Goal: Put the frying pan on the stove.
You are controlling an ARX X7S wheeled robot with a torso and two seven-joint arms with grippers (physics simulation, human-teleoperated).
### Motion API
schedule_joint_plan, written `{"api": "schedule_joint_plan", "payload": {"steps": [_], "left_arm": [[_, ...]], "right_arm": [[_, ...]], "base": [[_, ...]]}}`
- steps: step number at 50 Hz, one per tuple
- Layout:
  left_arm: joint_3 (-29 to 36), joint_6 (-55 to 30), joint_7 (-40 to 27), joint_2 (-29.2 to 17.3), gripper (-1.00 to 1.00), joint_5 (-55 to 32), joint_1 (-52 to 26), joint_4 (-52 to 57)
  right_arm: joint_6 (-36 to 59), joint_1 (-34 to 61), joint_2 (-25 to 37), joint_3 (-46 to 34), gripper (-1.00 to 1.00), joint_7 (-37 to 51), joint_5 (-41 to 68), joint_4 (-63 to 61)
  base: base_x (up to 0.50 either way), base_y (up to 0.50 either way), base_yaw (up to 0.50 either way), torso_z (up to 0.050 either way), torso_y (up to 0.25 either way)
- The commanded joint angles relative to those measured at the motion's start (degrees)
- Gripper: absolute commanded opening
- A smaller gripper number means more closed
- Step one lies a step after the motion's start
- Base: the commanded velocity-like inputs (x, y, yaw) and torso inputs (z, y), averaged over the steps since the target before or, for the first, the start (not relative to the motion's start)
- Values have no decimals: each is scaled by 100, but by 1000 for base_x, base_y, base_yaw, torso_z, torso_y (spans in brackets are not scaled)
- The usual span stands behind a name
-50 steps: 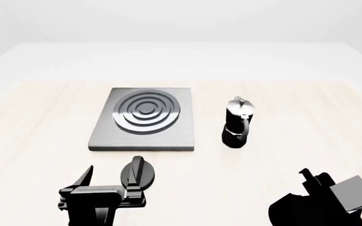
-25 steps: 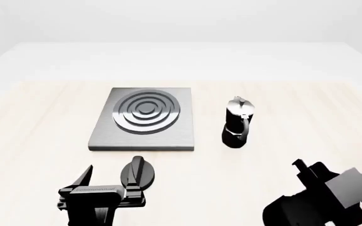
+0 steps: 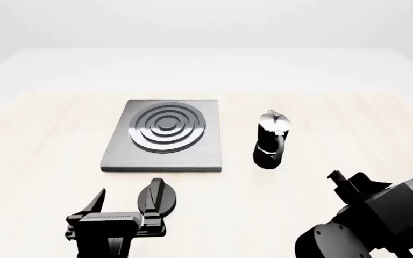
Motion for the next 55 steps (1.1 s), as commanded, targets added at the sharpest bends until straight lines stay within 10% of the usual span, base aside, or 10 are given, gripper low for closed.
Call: {"api": "schedule_joint_plan", "payload": {"steps": [1,55], "left_arm": [[15,1,-11,-17,100,-20,-9,1],[90,31,-78,-79,100,-69,-33,2]], "right_arm": [[207,74,102,-250,-100,11,-179,-531],[905,343,379,-1508,-100,-345,-554,-1618]], "base": [[0,0,0,0,0],[0,0,0,0,1]]}}
